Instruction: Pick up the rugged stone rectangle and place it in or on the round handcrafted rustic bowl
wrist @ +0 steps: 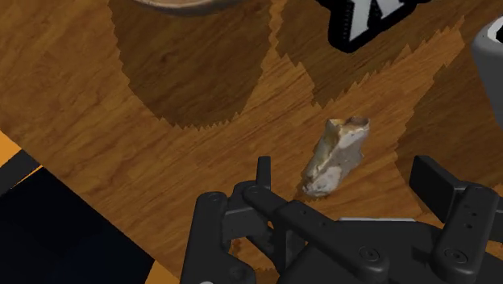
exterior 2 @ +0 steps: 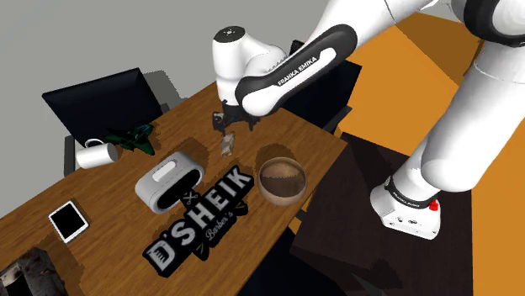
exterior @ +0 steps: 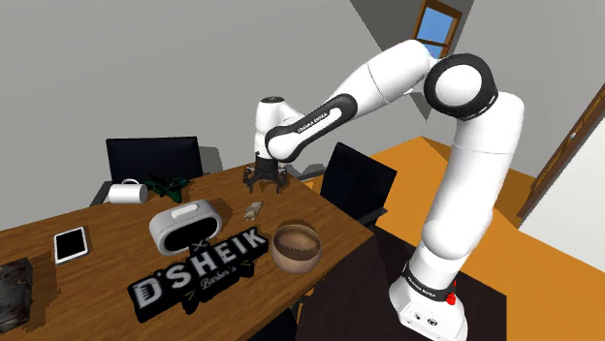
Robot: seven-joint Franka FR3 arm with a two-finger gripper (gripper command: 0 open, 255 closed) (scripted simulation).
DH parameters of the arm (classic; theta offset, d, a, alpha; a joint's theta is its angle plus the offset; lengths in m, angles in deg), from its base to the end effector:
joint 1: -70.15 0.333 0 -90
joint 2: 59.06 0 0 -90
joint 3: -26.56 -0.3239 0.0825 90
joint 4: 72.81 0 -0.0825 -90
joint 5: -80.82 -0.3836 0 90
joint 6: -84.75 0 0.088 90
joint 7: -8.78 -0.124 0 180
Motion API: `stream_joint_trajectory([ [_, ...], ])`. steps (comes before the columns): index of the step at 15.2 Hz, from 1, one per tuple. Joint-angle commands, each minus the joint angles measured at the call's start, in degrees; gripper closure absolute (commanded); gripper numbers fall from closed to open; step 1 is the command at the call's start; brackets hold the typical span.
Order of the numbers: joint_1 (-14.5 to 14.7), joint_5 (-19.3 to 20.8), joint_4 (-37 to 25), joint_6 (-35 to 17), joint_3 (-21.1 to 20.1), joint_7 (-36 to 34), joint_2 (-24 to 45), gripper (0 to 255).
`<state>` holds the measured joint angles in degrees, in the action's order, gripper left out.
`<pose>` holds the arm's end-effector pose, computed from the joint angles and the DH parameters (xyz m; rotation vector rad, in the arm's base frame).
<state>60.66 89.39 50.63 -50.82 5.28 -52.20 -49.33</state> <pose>0.5549 0.1100 0.3222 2.9112 -1.1646 0.1140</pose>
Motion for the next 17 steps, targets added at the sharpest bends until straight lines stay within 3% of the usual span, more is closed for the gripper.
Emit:
stream_joint_trajectory([
  [1,0.69,2.48,-3.47,-0.87,1.11,-4.75,5.09,0],
  [8,4.03,6.35,-16.11,-1.91,6.17,-16.30,20.25,0],
  [17,4.84,7.94,-16.63,-5.72,7.49,-17.30,24.64,0],
])
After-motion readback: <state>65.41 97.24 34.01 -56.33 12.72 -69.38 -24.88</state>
